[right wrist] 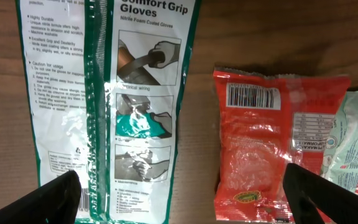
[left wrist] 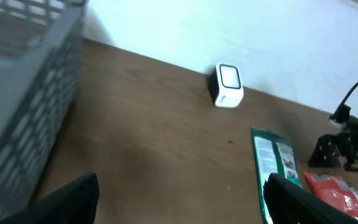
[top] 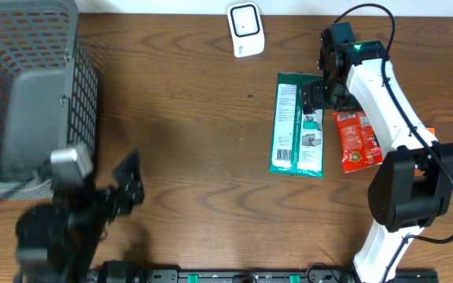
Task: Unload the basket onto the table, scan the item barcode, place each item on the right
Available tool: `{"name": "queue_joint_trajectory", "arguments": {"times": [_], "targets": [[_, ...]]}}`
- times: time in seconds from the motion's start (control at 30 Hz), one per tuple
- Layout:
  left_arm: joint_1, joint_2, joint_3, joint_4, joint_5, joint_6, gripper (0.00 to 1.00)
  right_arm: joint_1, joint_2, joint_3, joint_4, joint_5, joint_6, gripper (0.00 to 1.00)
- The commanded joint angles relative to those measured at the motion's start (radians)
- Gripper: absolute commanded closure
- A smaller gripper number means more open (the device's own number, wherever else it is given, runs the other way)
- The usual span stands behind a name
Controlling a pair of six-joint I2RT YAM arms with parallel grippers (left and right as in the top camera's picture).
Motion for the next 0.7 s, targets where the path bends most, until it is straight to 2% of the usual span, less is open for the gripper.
{"name": "queue_joint_trajectory", "arguments": {"times": [0.0,0.27,0.4,0.6,0.67], "targets": [[0.043,-0.142,-0.055,-0.050,-0.025,0.016,0.14,-0.005,-0.021,0.016,0.000,0.000,0.005,0.01],[0.054,-0.321,-0.233,-0.053,-0.032,0.015,0.14,-0.005,-0.021,0.016,0.000,0.000,0.005,0.01],[0.054,-0.399,-0.330,0.023,-0.032,0.015,0.14,-0.005,-0.021,0.016,0.000,0.000,0.005,0.01],[0.050,-0.450,-0.461,0.300,-0.032,0.015,0.14,-0.005,-0.021,0.016,0.000,0.000,0.005,0.01],[0.042,-0.450,-0.519,0.505,-0.027,0.015,0.14,-0.005,-0.021,0.016,0.000,-0.001,0.005,0.01]]}}
